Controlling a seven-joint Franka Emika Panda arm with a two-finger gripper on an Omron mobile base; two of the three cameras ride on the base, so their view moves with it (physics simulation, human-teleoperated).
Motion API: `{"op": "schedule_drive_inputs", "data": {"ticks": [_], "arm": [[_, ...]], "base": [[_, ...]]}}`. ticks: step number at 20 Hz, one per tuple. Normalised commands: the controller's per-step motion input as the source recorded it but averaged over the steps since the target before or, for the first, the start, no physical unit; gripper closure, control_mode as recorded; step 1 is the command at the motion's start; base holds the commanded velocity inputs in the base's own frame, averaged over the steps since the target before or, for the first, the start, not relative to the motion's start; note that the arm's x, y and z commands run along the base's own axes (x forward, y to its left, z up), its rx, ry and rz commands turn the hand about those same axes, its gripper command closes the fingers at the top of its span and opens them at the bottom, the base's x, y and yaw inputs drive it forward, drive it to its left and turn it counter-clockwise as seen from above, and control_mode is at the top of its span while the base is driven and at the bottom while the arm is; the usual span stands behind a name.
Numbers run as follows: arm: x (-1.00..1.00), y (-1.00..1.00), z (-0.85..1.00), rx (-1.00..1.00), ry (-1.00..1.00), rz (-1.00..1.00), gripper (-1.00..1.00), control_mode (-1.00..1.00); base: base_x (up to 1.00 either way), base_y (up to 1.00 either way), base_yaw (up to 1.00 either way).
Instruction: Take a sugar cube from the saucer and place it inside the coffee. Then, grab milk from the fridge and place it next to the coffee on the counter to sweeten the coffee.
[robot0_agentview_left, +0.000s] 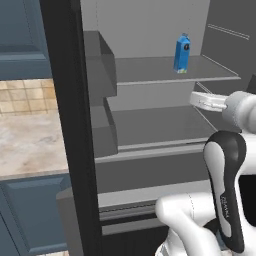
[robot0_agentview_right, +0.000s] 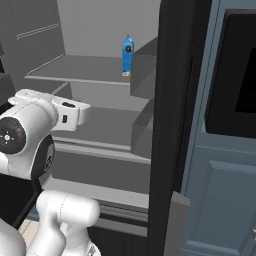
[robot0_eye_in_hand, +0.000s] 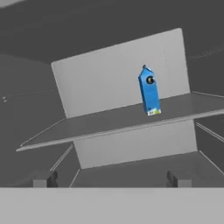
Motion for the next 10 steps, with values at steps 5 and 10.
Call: {"op": "schedule_drive_inputs", "data": {"ticks": [5,10], "arm": [[0.06,0.0,0.14,-0.26,0.0,-0.02,-1.0,-1.0],[0.12,0.0,0.0,-0.2,0.0,-0.05,-1.0,-1.0]], "base": [[0.0,0.0,0.0],[0.0,0.0,0.0]]}}
